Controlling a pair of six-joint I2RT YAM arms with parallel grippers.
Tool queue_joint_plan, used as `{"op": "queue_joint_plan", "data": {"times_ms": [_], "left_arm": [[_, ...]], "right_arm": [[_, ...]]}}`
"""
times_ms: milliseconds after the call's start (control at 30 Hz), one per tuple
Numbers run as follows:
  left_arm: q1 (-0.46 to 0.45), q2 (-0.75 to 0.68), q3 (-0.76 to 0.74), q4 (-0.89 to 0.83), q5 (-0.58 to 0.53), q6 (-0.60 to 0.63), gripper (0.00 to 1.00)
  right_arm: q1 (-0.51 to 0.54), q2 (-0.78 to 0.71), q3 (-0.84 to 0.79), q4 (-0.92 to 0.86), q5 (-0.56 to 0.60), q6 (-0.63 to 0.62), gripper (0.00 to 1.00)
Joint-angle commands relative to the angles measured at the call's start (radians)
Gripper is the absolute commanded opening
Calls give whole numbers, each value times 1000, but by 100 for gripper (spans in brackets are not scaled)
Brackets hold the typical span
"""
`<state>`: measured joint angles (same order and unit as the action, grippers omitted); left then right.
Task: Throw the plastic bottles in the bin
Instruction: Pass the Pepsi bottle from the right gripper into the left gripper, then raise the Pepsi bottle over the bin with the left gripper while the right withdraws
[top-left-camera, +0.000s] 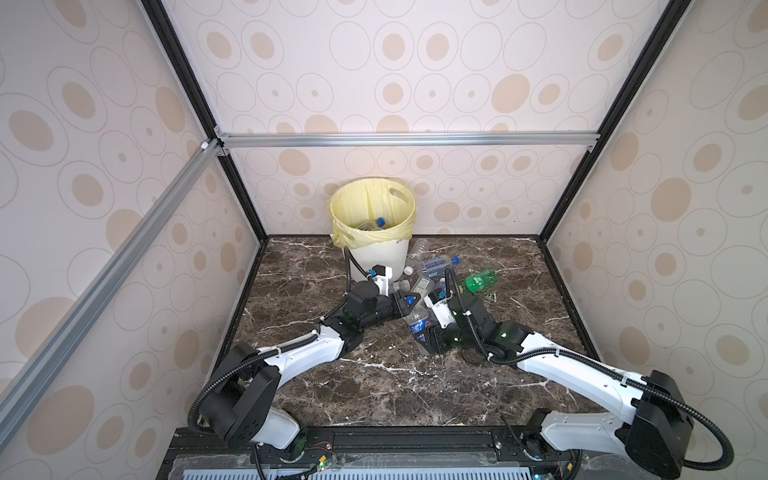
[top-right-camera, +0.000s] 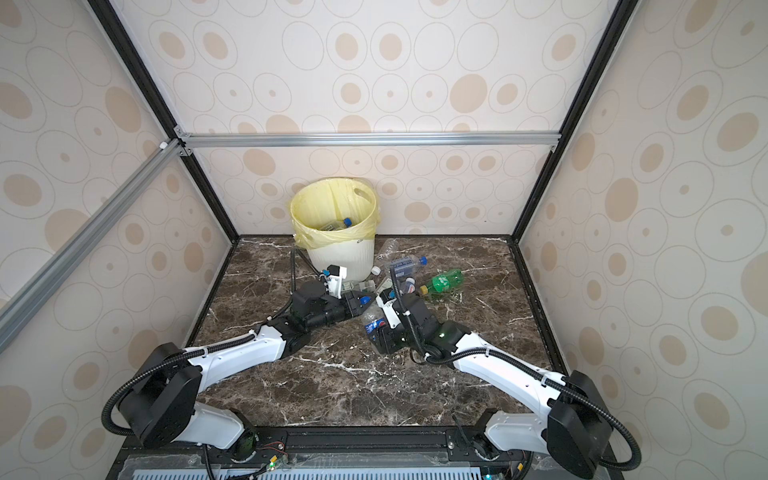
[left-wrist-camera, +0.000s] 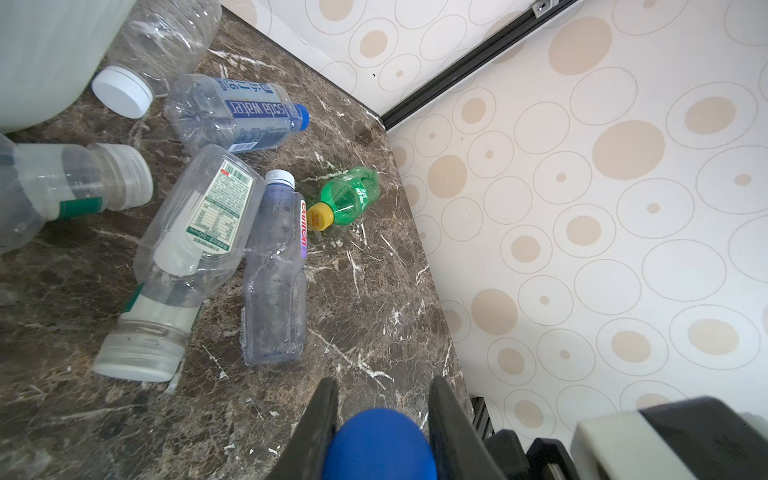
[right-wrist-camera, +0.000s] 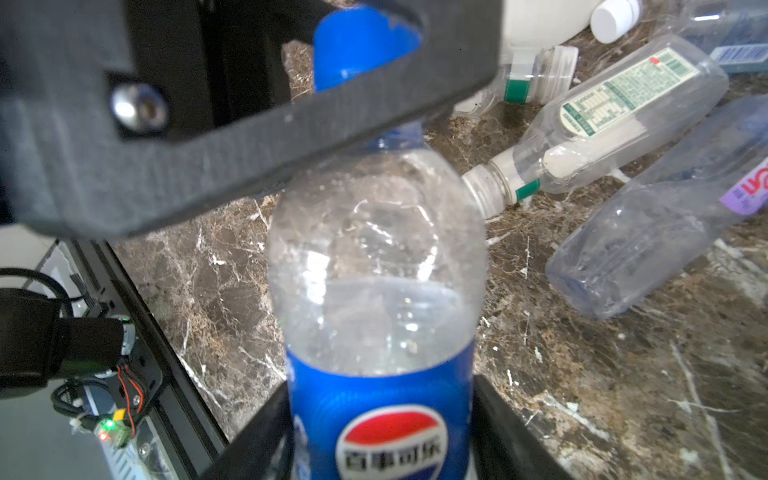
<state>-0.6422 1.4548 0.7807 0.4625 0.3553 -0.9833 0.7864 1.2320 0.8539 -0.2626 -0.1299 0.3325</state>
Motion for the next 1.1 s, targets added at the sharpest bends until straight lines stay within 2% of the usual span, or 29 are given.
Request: {"op": "queue_joint_plan", "data": {"times_ms": [0, 133, 300, 333, 633, 933, 1067], "left_arm": [[37, -34, 28, -43, -39, 13, 20], [81, -78, 35, -91, -61, 33, 20], [144, -130, 57, -154, -73, 57, 20], [158, -139, 64, -169, -75, 62, 20], [266, -205, 240, -327, -91, 133, 20], [340, -120, 541, -419, -75, 182, 19], [355, -63, 677, -432, -76, 191, 19]], "right_arm": [[13, -27, 9, 3, 16, -8, 73], [12, -41, 17, -4, 35, -16, 82], [12, -60, 31, 7, 80, -24, 99], [12, -62, 37, 10, 90, -27, 100], [11, -48, 135, 65, 173, -108, 100], [11, 57, 343, 97, 233, -207, 100], [11, 109, 447, 103, 314, -228, 100]]}}
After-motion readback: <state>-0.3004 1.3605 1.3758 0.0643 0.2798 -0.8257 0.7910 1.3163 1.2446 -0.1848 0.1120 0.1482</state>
